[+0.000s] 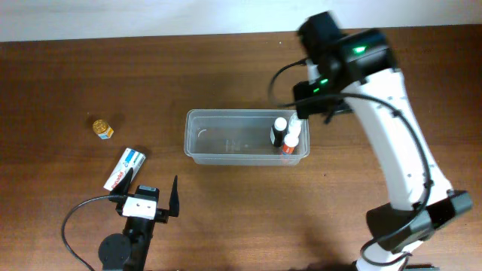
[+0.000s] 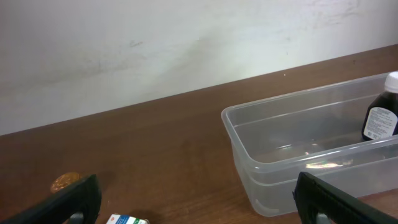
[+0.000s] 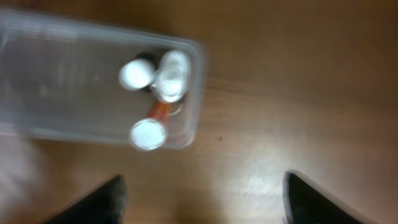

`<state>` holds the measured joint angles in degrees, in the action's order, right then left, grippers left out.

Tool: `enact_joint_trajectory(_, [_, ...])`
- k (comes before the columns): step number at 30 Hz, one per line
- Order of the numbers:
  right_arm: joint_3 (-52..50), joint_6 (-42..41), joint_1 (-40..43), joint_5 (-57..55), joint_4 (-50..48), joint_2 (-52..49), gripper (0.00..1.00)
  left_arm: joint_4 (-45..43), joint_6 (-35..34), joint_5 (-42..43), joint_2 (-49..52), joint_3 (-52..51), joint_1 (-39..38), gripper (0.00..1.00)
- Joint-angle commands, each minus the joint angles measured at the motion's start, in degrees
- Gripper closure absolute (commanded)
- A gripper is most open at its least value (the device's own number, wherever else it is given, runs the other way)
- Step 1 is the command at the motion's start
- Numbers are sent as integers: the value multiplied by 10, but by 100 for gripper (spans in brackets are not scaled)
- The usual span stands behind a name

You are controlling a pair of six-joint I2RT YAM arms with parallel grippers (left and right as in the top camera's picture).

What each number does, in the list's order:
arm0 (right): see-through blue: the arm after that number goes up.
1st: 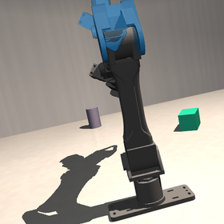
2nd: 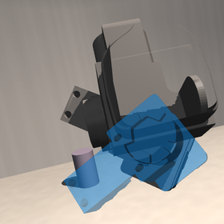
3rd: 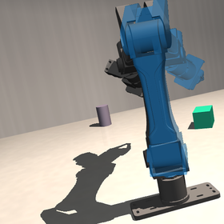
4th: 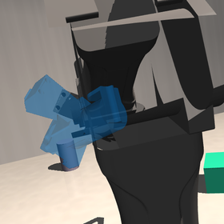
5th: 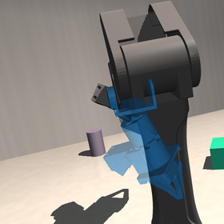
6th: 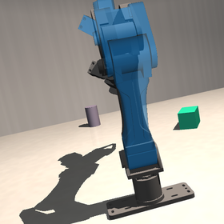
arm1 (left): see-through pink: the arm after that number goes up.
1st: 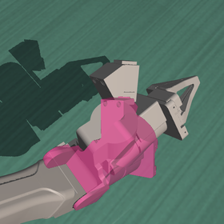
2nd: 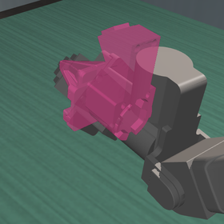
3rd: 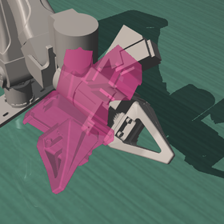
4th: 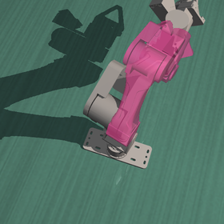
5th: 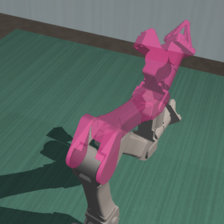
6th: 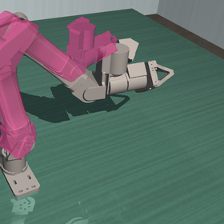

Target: Pack container

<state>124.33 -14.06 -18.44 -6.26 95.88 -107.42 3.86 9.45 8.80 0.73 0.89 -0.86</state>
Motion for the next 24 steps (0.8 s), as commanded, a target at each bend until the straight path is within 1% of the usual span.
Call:
enact_joint_trajectory(1, [16,-28,78,-17,3,17,9,0,5,0,-4,-4,3,1])
enact_joint_trajectory(2, [16,-30,122,-17,-3,17,2,0,5,0,-4,-4,3,1])
enact_joint_trajectory(8, [16,-34,240,-17,-12,17,2,0,5,0,-4,-4,3,1])
enact_joint_trajectory(12, [16,-34,302,-12,-14,17,2,0,5,0,-4,-4,3,1])
enact_joint_trajectory(16, [16,-34,339,6,-14,17,2,0,5,0,-4,-4,3,1])
enact_joint_trajectory(21, [16,-34,356,6,-14,17,2,-13,5,14,-4,-3,3,1])
enact_joint_trajectory(24, [16,-34,357,6,-14,17,2,-31,5,-11,-4,-3,3,1])
